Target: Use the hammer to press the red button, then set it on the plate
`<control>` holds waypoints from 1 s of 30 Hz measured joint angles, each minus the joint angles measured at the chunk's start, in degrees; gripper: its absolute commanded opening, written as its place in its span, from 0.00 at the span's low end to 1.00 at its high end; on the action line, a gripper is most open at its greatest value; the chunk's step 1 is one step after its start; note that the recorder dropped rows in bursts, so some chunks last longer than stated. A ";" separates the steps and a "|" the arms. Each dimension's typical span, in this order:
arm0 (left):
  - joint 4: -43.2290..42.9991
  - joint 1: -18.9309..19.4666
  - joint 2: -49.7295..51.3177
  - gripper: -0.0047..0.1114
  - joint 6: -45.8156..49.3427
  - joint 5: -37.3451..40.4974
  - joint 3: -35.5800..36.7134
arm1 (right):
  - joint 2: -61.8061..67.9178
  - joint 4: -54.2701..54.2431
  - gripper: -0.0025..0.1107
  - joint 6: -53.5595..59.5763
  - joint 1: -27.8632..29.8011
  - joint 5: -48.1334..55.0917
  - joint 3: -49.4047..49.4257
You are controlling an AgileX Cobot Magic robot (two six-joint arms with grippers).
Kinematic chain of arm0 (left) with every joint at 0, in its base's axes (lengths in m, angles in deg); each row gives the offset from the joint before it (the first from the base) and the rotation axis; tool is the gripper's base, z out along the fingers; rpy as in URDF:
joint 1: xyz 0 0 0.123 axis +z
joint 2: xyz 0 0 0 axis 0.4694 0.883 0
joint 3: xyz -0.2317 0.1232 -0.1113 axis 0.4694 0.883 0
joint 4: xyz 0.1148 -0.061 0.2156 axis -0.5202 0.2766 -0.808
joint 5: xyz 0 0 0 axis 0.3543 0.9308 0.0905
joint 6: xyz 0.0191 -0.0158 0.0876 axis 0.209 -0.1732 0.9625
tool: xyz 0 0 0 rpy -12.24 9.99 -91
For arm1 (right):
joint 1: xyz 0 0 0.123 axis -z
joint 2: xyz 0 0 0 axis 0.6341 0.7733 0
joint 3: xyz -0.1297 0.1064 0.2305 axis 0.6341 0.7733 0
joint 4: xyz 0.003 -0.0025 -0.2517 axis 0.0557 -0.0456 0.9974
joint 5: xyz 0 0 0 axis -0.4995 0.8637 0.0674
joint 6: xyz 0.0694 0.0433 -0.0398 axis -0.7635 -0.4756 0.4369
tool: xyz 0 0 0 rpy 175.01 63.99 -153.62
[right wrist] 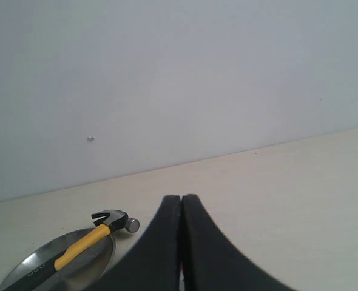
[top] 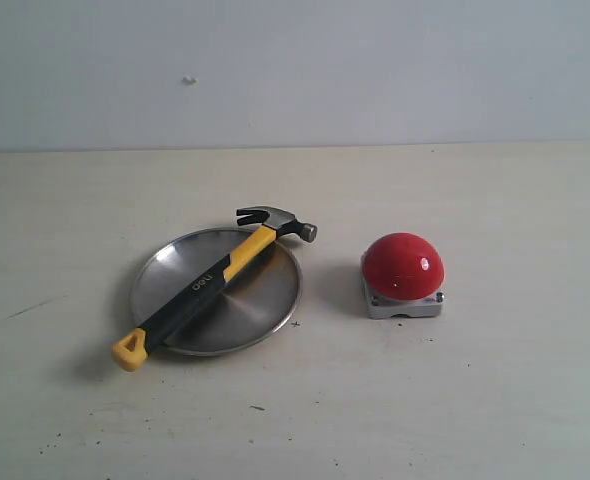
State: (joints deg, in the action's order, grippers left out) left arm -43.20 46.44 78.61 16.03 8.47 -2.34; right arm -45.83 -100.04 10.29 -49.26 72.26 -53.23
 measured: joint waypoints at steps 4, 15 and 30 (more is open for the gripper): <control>-0.44 -1.28 -8.52 0.04 0.72 7.90 0.00 | 0.00 0.00 0.02 0.00 0.00 0.00 0.00; 8.19 -2.11 -43.83 0.04 0.86 33.26 0.00 | 0.00 0.00 0.02 0.00 0.00 0.00 0.00; 30.47 -2.11 -46.60 0.04 0.87 15.51 17.31 | 0.00 0.00 0.02 0.00 0.00 0.33 0.00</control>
State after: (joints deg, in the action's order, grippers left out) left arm -12.73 44.32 32.01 16.89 23.97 14.98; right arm -45.83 -100.04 10.29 -49.26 72.59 -53.23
